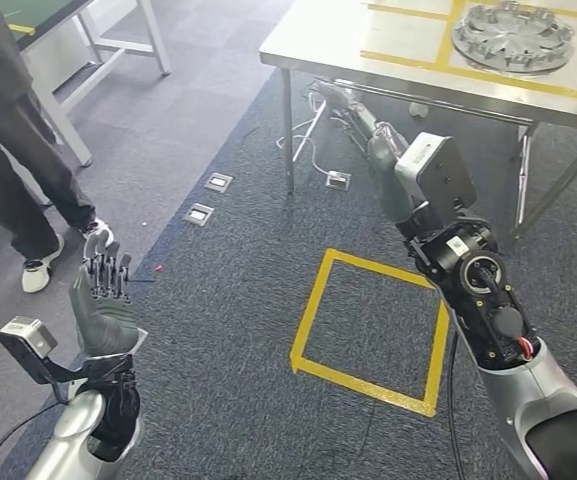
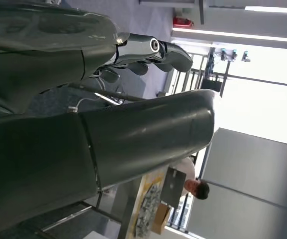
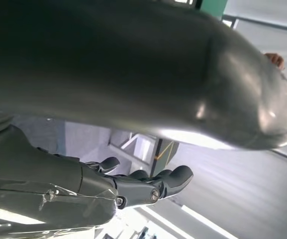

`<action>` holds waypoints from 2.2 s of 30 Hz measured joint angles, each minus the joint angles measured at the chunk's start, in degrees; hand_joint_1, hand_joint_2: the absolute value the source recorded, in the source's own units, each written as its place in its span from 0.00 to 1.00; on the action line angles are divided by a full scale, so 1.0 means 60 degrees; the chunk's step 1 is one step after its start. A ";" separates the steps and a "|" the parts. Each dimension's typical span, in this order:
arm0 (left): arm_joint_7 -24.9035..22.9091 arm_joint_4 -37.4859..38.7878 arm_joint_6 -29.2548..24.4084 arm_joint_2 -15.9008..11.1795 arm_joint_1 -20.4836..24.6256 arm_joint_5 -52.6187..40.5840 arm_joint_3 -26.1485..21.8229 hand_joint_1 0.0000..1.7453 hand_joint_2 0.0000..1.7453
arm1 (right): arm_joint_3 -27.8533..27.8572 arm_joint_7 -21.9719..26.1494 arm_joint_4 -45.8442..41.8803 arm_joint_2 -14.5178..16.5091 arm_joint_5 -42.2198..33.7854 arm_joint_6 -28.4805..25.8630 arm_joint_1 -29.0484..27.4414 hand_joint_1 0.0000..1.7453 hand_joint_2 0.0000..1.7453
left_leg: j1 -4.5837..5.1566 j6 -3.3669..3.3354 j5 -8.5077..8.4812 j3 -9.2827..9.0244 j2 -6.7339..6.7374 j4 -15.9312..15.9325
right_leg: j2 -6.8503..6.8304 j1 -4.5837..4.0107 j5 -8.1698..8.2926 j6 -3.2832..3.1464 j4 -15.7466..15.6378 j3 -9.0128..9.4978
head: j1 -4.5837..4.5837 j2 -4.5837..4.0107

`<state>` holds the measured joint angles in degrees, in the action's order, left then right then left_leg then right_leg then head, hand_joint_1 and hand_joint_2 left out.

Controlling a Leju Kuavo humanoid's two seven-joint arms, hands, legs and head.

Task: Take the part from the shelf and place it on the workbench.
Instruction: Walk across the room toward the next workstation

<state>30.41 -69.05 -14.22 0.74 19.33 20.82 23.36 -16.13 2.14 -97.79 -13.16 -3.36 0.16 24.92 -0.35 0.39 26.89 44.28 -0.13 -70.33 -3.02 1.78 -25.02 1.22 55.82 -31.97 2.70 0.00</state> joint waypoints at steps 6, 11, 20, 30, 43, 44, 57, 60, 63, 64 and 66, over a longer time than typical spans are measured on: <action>0.0018 -0.0003 0.0010 0.0004 0.0063 0.0031 0.0000 0.00 0.00 | 0.0013 -0.0001 -0.0001 0.0000 0.0007 -0.0021 0.0058 0.00 0.00 | 0.0198 -0.0282 -0.0847 -0.1304 0.0644 0.2512 | -0.0655 -0.0152 -0.0206 0.0236 -0.0051 0.0249 | 0.0042 0.0000; 0.0027 -0.0006 0.0012 0.0036 0.0059 0.0045 -0.0002 0.00 0.00 | 0.0038 0.0006 -0.0017 -0.0026 0.0010 -0.0036 0.0048 0.00 0.00 | 0.0088 -0.0483 -0.0869 -0.1519 -0.0014 0.2714 | 0.0161 -0.0106 -0.1073 0.0402 0.1397 -0.0321 | 0.0169 0.0000; 0.0057 0.0006 -0.0045 0.0076 0.0039 0.0078 0.0000 0.00 0.00 | 0.0038 -0.0001 0.0001 -0.0090 0.0006 -0.0042 -0.0032 0.00 0.00 | 0.0047 -0.0324 -0.0792 -0.1416 -0.1315 0.2511 | 0.1360 -0.0025 -0.0056 0.0281 0.0109 -0.0120 | 0.0286 0.0000; 0.0116 0.0067 0.0013 0.0012 0.0056 0.0105 0.0006 0.00 0.00 | 0.0006 0.0004 0.0007 -0.0098 0.0006 -0.0039 0.0015 0.00 0.00 | 0.0028 0.0023 0.0050 0.0216 -0.0025 -0.0183 | 0.0084 -0.0087 -0.0140 -0.0055 -0.0073 0.0143 | 0.0019 0.0000; 0.0166 0.0081 -0.0002 0.0053 0.0068 0.0107 0.0004 0.00 0.00 | 0.0017 0.0001 0.0003 -0.0122 0.0001 -0.0052 -0.0005 0.00 0.00 | 0.0124 -0.0517 -0.0928 -0.1402 -0.0252 0.2724 | 0.0434 -0.0130 -0.1548 0.0326 0.2227 -0.0732 | 0.0204 0.0000; 0.0164 0.0081 -0.0001 0.0062 0.0043 0.0107 0.0004 0.00 0.00 | 0.0019 -0.0003 0.0004 -0.0128 -0.0002 -0.0056 -0.0041 0.00 0.00 | 0.0129 -0.0524 -0.0918 -0.1414 -0.0399 0.2716 | 0.0473 -0.0133 -0.1610 0.0331 0.2658 -0.1015 | 0.0228 0.0000; 0.0094 0.0079 0.0046 0.0055 0.0037 0.0099 0.0006 0.00 0.00 | 0.0034 -0.0040 -0.0101 -0.0155 -0.0041 -0.0151 -0.0118 0.00 0.00 | 0.0080 -0.0020 -0.0135 -0.0592 -0.0387 0.1073 | 0.0586 -0.0060 -0.0105 -0.0039 -0.0213 0.0231 | 0.0053 0.0000; 0.0090 0.0084 0.0057 0.0056 0.0023 0.0099 0.0010 0.00 0.00 | 0.0035 -0.0046 -0.0106 -0.0157 -0.0041 -0.0155 -0.0149 0.00 0.00 | 0.0008 0.0036 0.0228 0.0200 -0.0058 -0.0324 | 0.0170 -0.0118 -0.0154 -0.0084 -0.0217 0.0260 | 0.0029 0.0000; 0.0090 0.0085 0.0057 0.0047 0.0034 0.0099 0.0011 0.00 0.00 | 0.0036 -0.0047 -0.0133 -0.0157 -0.0041 -0.0156 -0.0159 0.00 0.00 | 0.0033 -0.0044 -0.0590 -0.0635 0.0261 0.1281 | -0.0194 -0.0139 -0.0239 -0.0049 -0.0219 0.0355 | 0.0026 0.0000; 0.0088 0.0085 0.0057 0.0051 0.0053 0.0099 0.0012 0.00 0.00 | 0.0042 -0.0046 -0.0154 -0.0158 -0.0041 -0.0159 -0.0157 0.00 0.00 | 0.0081 -0.0095 -0.0808 -0.0998 0.0446 0.1953 | -0.0296 -0.0169 -0.0283 -0.0017 -0.0213 0.0388 | 0.0021 0.0000; 0.0087 0.0083 0.0056 0.0057 0.0090 0.0099 0.0014 0.00 0.00 | 0.0050 -0.0056 -0.0185 -0.0159 -0.0043 -0.0167 -0.0158 0.00 0.00 | 0.0176 -0.0189 -0.0931 -0.1347 0.0643 0.2608 | -0.0481 -0.0224 -0.0361 0.0063 -0.0218 0.0447 | 0.0053 0.0000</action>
<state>30.93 -68.55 -13.88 1.09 19.87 21.42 23.45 -15.83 1.81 -98.90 -14.11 -3.62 -0.84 23.97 0.71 -0.75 21.30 36.20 3.73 -54.69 -5.90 0.44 -27.18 1.60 54.51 -29.29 3.02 0.00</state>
